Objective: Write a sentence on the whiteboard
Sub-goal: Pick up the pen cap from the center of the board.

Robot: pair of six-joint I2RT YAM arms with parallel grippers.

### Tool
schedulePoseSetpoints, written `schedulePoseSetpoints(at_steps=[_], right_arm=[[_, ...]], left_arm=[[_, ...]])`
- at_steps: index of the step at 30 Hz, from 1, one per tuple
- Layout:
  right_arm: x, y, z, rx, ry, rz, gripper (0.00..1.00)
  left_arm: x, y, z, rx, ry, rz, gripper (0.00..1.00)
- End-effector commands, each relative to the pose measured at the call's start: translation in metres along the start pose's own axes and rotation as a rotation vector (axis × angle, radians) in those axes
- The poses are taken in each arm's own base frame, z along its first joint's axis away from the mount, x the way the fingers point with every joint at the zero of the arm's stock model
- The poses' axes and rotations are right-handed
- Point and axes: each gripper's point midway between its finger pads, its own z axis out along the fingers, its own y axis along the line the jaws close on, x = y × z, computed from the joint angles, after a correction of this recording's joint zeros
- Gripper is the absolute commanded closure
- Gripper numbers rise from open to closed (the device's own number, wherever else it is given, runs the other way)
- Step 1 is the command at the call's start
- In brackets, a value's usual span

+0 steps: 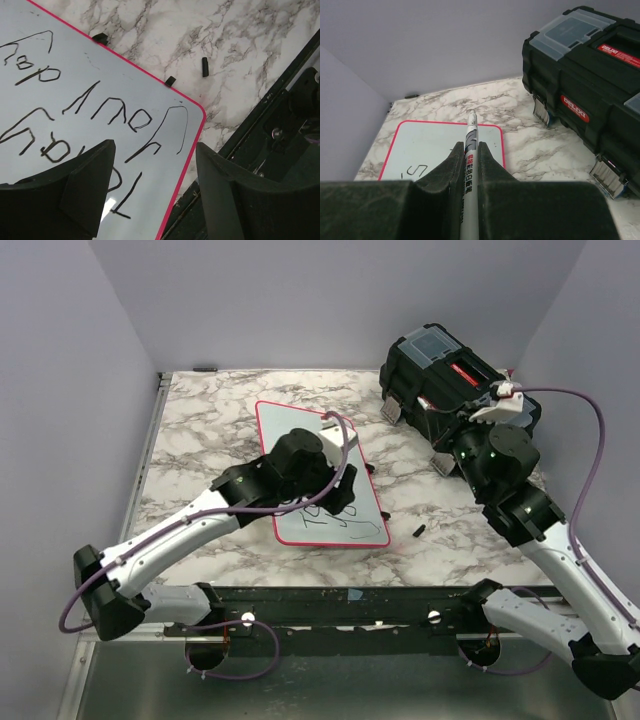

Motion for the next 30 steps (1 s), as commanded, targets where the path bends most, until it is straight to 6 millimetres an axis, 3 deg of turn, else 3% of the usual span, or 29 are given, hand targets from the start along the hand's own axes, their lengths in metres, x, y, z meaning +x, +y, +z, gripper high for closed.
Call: schedulePoseSetpoints(at_steps=[1, 9, 15, 21, 30], right_arm=[[-0.035, -0.001, -0.009, 0.037, -0.058, -0.015, 0.99], [-0.082, 0.009, -0.025, 0.016, -0.136, 0.0, 0.99], [-0.106, 0.016, -0.04, -0.026, -0.185, 0.021, 0.99], [-0.112, 0.02, -0.053, -0.063, -0.182, 0.037, 0.99], [-0.106, 0.026, -0.061, -0.112, -0.152, 0.054, 0.99]], left_arm=[[-0.021, -0.027, 0.031, 0.039, -0.042, 0.069, 0.34], [0.0, -0.084, 0.109, 0.136, 0.061, 0.162, 0.37], [0.021, -0.111, 0.165, 0.171, 0.15, 0.197, 0.38], [0.05, -0.116, 0.211, 0.156, 0.24, 0.208, 0.4], [0.084, -0.116, 0.249, 0.125, 0.328, 0.197, 0.41]])
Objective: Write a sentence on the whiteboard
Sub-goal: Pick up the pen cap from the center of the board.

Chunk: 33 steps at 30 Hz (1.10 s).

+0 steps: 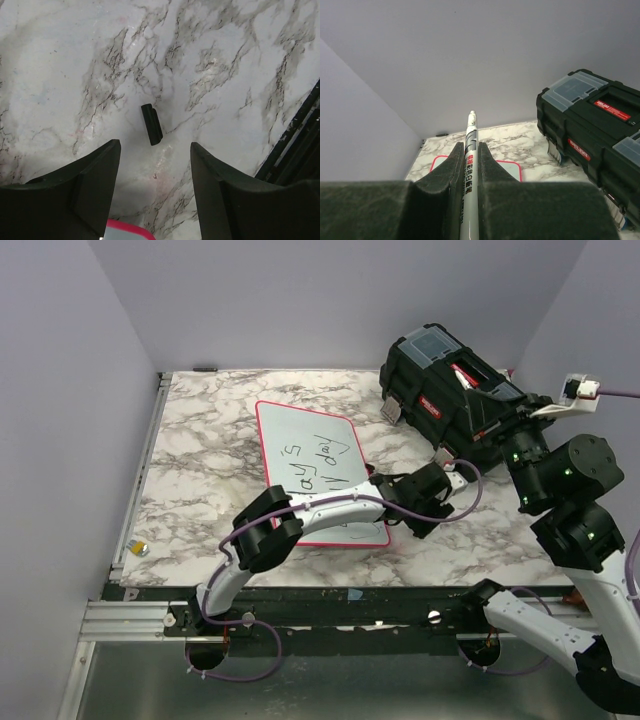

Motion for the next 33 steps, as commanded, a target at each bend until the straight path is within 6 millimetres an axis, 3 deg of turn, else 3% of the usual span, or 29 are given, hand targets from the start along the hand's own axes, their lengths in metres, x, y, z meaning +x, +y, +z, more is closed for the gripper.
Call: schedulePoseSetpoints(at_steps=[1, 8, 20, 27, 30, 33], right_arm=[[0.001, 0.008, -0.007, -0.042, 0.035, 0.009, 0.99], [-0.001, 0.01, -0.012, -0.058, 0.039, 0.017, 0.99], [0.003, 0.009, -0.015, -0.059, 0.049, 0.016, 0.99], [0.009, 0.007, -0.014, -0.057, 0.064, 0.019, 0.99], [0.012, 0.007, -0.014, -0.054, 0.07, 0.02, 0.99], [0.016, 0.005, -0.013, -0.049, 0.079, 0.021, 0.99]], left_arm=[[0.006, -0.002, 0.017, -0.018, 0.041, -0.005, 0.41], [0.021, -0.001, 0.039, -0.02, 0.095, -0.002, 0.42], [0.048, 0.003, 0.066, -0.016, 0.161, 0.006, 0.56], [0.056, 0.003, 0.072, -0.014, 0.179, -0.006, 0.82], [0.056, 0.001, 0.069, -0.002, 0.172, -0.005, 0.94], [0.05, -0.002, 0.06, 0.015, 0.14, -0.005, 1.0]])
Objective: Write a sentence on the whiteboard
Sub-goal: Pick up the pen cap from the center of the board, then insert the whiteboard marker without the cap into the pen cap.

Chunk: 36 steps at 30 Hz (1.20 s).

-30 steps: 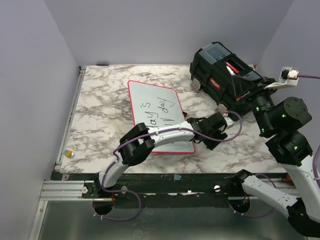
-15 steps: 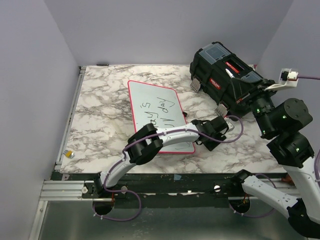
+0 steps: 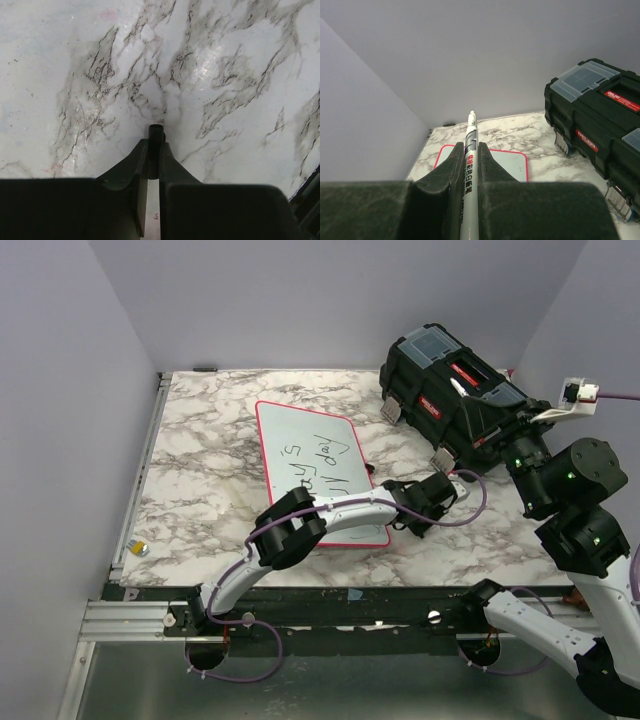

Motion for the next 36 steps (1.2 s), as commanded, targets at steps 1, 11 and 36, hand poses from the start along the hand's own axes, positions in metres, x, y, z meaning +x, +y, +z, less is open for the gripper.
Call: schedulePoseSetpoints(at_steps=[1, 11, 36], right_arm=[[0.013, -0.001, -0.002, -0.006, 0.041, 0.001, 0.99], [0.02, -0.005, -0.005, -0.001, 0.051, -0.003, 0.99], [0.038, 0.007, -0.005, -0.063, 0.129, 0.023, 0.99]], left_arm=[[0.014, -0.007, -0.003, 0.033, 0.013, 0.004, 1.0], [-0.022, -0.018, -0.059, 0.073, -0.136, 0.046, 1.0], [-0.033, 0.007, -0.186, -0.06, -0.34, 0.123, 1.0]])
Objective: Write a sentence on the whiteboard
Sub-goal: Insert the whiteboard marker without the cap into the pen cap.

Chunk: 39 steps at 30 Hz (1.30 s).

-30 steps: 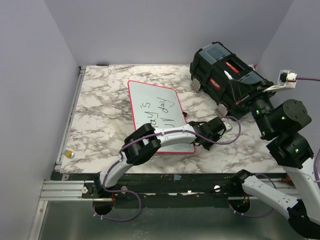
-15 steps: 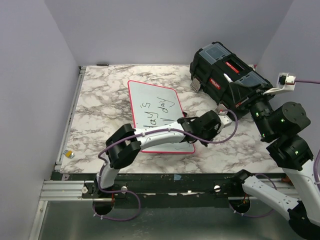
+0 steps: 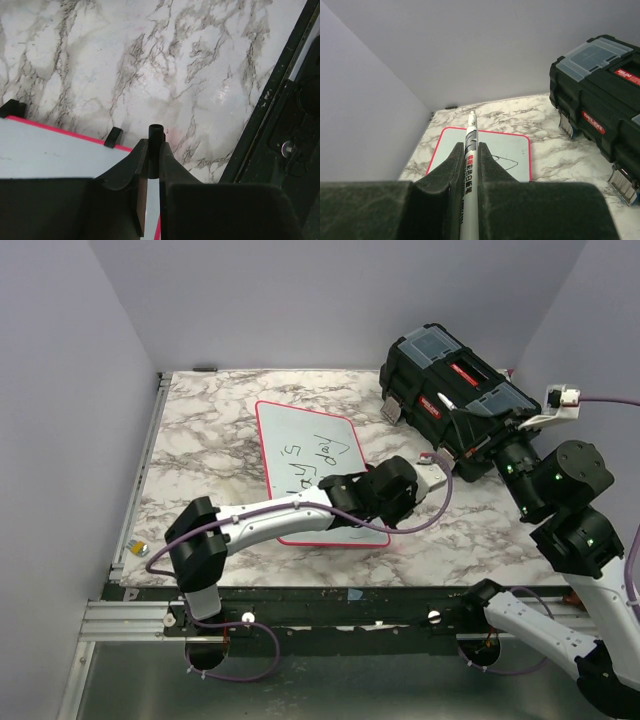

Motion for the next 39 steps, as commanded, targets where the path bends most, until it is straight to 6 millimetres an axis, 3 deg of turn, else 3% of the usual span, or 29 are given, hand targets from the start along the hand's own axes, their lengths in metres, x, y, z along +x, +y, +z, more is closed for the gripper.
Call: schedulePoseSetpoints(at_steps=[1, 9, 14, 18, 23, 28, 31, 39], right_arm=[[0.012, 0.011, 0.002, -0.055, 0.055, 0.008, 0.99], [0.033, 0.019, 0.004, -0.106, 0.137, 0.019, 0.99], [0.046, 0.02, 0.002, -0.118, 0.176, 0.035, 0.99], [0.056, 0.02, 0.001, -0.128, 0.212, 0.045, 0.99], [0.067, 0.027, -0.002, -0.162, 0.279, 0.043, 0.99], [0.079, 0.041, -0.007, -0.248, 0.343, 0.045, 0.99], [0.083, 0.056, -0.008, -0.338, 0.37, 0.053, 0.99], [0.122, 0.101, -0.017, -0.662, 0.572, 0.054, 0.99]], left_arm=[[-0.012, 0.013, -0.033, -0.086, -0.063, 0.034, 1.0], [0.0, 0.03, -0.083, -0.171, -0.074, 0.077, 1.0], [0.009, 0.032, -0.115, -0.152, -0.096, 0.199, 1.0], [0.017, 0.051, -0.142, -0.267, -0.115, 0.182, 1.0], [0.01, 0.05, -0.176, -0.261, -0.292, 0.197, 1.0], [0.014, 0.064, -0.19, -0.339, -0.288, 0.164, 1.0], [0.011, 0.062, -0.2, -0.332, -0.288, 0.158, 1.0], [0.017, 0.063, -0.234, -0.34, -0.308, 0.173, 1.0]])
